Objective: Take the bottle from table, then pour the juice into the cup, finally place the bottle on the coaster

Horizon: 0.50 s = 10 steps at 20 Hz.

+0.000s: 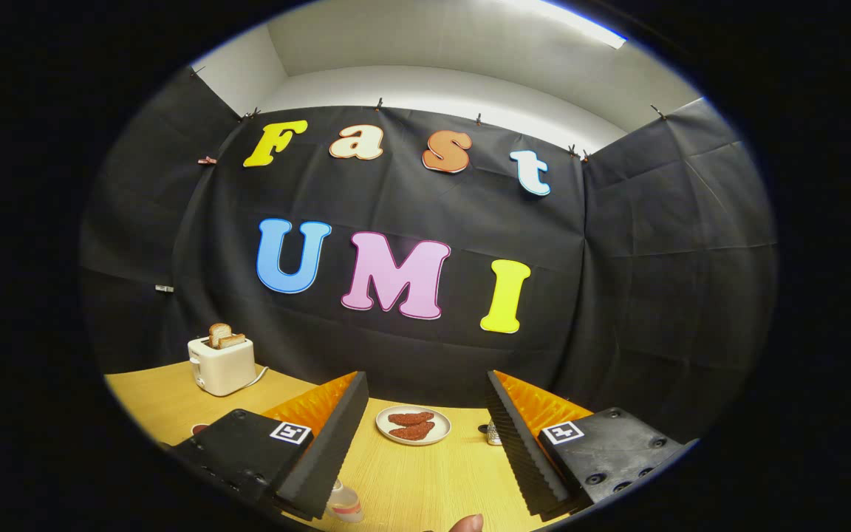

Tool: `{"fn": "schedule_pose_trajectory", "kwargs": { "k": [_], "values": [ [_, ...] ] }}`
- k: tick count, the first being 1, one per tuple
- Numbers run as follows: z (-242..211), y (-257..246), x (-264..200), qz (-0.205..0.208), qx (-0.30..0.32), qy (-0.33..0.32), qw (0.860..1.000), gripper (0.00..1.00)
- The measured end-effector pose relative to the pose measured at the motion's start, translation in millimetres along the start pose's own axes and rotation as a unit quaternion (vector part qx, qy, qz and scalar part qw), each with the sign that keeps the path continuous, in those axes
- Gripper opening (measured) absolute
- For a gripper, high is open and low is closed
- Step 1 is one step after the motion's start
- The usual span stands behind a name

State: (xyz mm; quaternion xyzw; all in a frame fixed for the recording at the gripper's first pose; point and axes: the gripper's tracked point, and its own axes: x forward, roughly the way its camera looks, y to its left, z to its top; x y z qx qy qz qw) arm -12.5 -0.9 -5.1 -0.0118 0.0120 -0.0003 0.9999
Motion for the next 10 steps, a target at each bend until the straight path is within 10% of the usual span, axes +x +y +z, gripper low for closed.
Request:
{"fn": "schedule_pose_trajectory", "kwargs": {
  "k": [10],
  "values": [
    [-8.9,2.8,-6.3,0.003,0.017,0.012,1.0,0.97]
  ]
}}
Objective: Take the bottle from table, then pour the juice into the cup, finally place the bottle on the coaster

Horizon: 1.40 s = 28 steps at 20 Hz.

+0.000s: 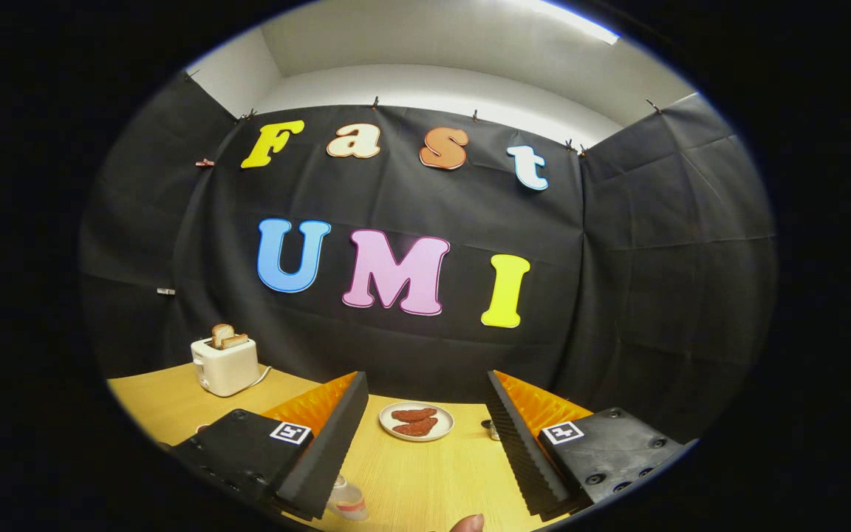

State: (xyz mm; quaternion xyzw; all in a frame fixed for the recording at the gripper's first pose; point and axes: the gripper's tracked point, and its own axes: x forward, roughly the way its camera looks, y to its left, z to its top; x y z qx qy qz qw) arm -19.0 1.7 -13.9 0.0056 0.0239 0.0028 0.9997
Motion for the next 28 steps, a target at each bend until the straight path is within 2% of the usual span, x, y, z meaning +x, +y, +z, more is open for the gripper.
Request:
{"fn": "schedule_pose_trajectory", "kwargs": {
  "k": [6,11,16,22,28],
  "values": [
    [-19,32,-15,0.043,0.037,-0.014,0.998,0.97],
    [-68,66,-26,0.081,0.045,-0.001,0.996,0.97],
    [-123,83,-29,0.096,0.032,0.01,0.995,0.97],
    [-187,90,-23,0.086,0.043,0.041,0.994,0.97],
    [-230,100,-25,0.069,0.047,0.06,0.995,0.97]
  ]
}}
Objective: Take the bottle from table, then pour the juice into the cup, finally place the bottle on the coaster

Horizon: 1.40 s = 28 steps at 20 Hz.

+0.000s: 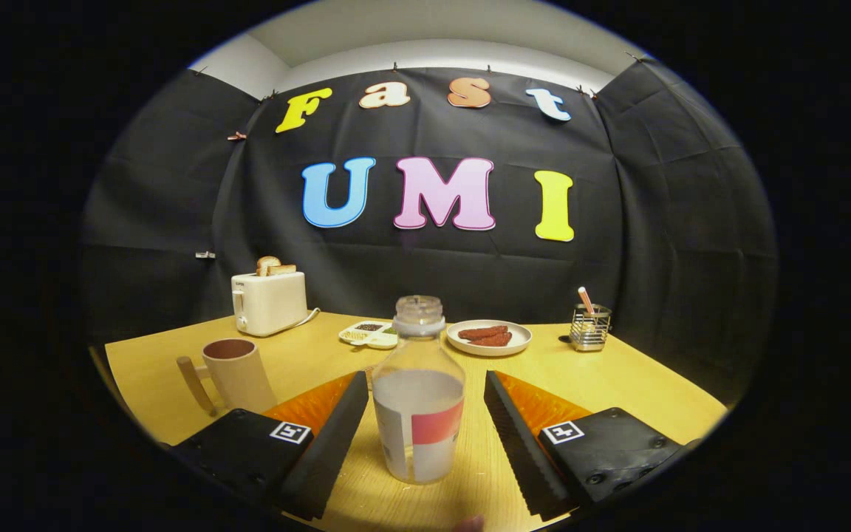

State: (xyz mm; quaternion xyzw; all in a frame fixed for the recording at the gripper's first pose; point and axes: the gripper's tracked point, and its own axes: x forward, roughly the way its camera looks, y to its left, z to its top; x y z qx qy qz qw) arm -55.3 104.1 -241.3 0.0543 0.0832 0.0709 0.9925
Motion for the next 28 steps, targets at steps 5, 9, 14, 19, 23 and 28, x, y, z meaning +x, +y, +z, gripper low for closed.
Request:
{"fn": "schedule_pose_trajectory", "kwargs": {
  "k": [5,9,14,19,23,28],
  "values": [
    [-19,2,10,-0.012,0.002,0.007,1.0,0.97],
    [-22,-2,22,-0.037,0.014,0.01,0.999,0.79],
    [-13,-10,26,-0.067,-0.005,0.025,0.997,0.73],
    [37,-9,37,-0.067,-0.061,0.008,0.996,0.72],
    [64,-4,45,-0.068,-0.089,0.021,0.993,0.72],
    [83,1,37,-0.08,-0.165,0.051,0.982,0.71]
  ]
}}
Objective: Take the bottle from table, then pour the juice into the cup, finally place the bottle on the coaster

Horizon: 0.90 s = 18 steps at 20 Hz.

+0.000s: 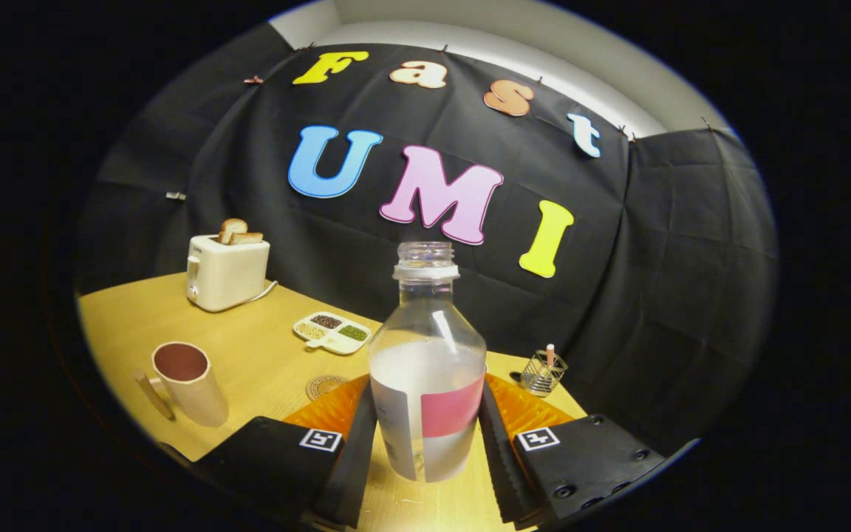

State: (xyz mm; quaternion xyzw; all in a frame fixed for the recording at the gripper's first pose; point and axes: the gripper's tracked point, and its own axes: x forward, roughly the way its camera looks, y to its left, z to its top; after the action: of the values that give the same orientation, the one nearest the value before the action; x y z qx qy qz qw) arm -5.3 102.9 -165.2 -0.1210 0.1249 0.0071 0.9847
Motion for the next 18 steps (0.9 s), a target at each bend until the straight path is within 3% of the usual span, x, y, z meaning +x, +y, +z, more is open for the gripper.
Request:
{"fn": "schedule_pose_trajectory", "kwargs": {
  "k": [10,18],
  "values": [
    [26,25,0,0.004,-0.169,-0.002,0.986,0.7],
    [28,67,2,0.025,-0.287,-0.012,0.958,0.7]
  ]
}}
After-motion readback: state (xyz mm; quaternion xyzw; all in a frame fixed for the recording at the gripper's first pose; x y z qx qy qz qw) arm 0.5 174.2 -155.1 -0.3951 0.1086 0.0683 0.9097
